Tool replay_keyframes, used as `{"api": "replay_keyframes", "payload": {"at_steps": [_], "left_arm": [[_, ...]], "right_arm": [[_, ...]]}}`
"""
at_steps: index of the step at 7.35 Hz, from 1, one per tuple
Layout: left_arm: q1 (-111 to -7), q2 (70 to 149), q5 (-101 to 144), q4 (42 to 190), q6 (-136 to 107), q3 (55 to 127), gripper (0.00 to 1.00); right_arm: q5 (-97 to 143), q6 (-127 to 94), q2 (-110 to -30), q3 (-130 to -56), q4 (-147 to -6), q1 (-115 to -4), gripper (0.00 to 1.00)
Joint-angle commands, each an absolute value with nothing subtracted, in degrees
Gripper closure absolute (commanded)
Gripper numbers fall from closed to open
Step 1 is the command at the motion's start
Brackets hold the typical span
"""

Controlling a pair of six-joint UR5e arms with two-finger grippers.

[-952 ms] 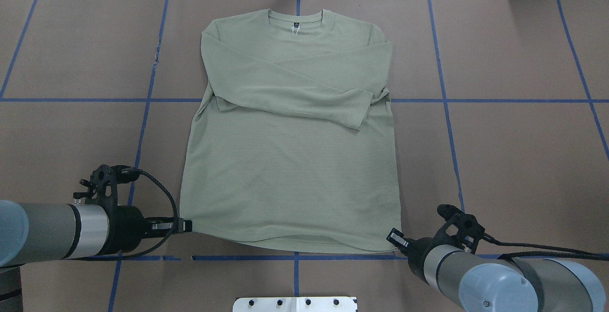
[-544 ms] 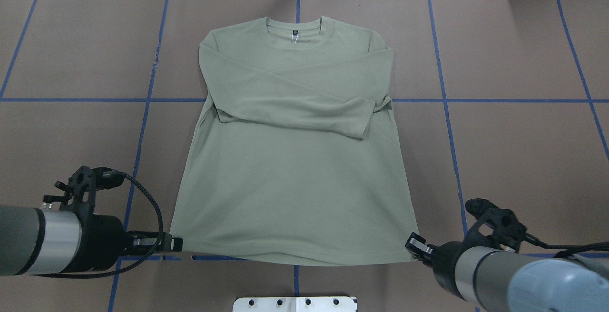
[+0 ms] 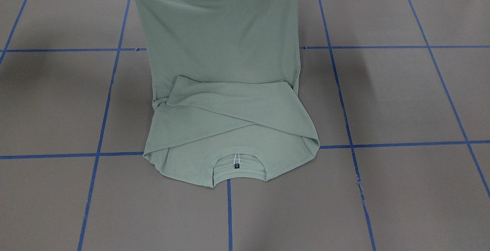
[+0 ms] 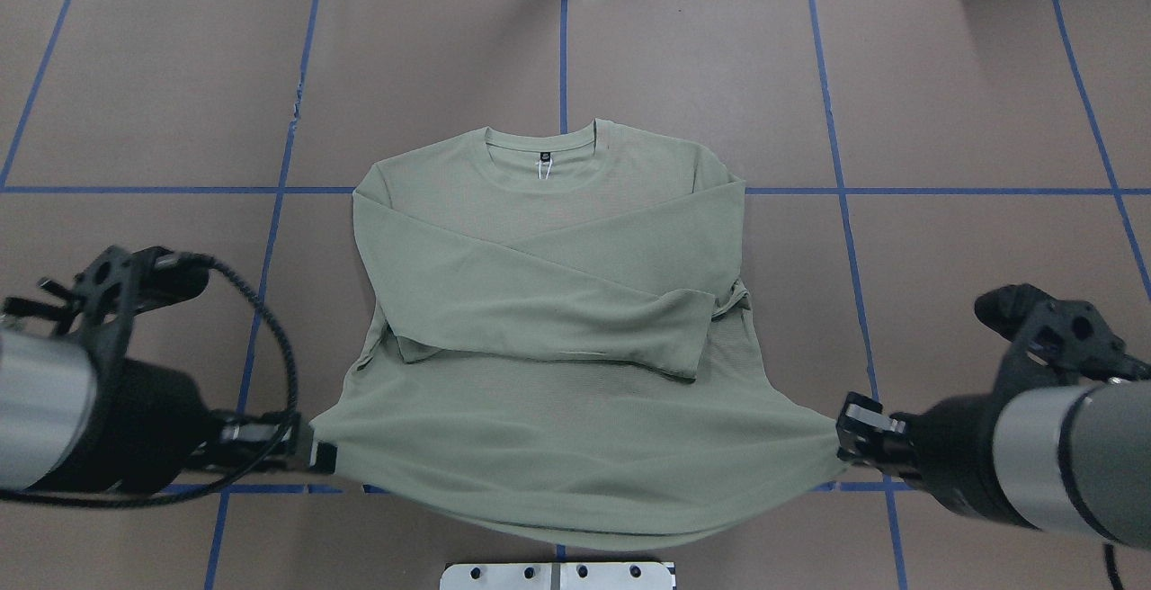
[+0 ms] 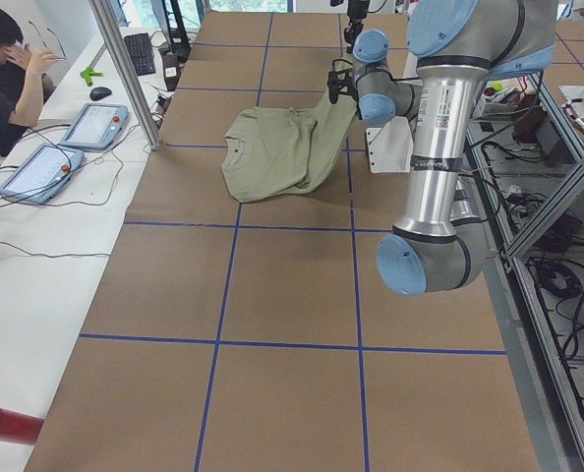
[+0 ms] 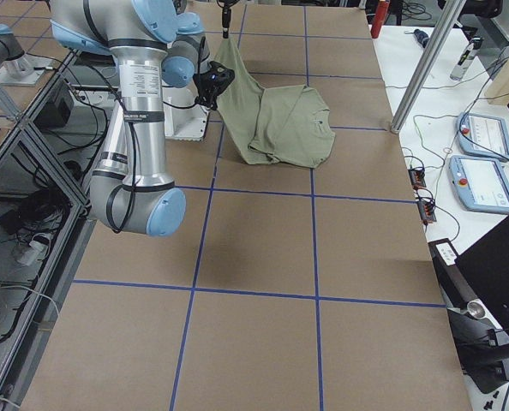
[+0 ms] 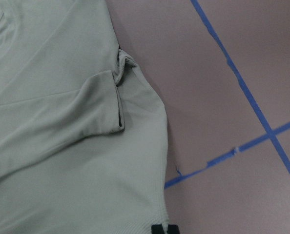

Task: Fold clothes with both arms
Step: 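Lift the hem with both grippers and fold it over toward the collar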

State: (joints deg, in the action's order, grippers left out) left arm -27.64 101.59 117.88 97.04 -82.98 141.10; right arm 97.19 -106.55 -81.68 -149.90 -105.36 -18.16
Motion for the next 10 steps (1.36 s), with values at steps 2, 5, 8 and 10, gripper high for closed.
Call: {"api": "replay_keyframes", "payload": {"at_steps": [2,5,8,10], "left_arm": [[-43.7,114.0,118.6,96.0,-65.0,119.4,1.00],[-48.3,120.9,114.0,99.0,-57.7,101.8,1.00],[-47.7,125.8,109.8,114.3,-57.3,80.1,1.00],[-45.9,126.0,109.6,121.4,-57.3,72.8,1.00]], "right_arm": [[98.8,-92.3,-67.4,-132.5,-105.6,-33.9,1.00],[99.7,-84.1,-56.0,-112.0,-103.0,-42.4,1.00],[99.2,-82.4,-51.3,-84.4,-79.9,-44.7,1.00],[99.1,-82.2,-48.0,-74.1,-74.7,-44.5,1.00]]}}
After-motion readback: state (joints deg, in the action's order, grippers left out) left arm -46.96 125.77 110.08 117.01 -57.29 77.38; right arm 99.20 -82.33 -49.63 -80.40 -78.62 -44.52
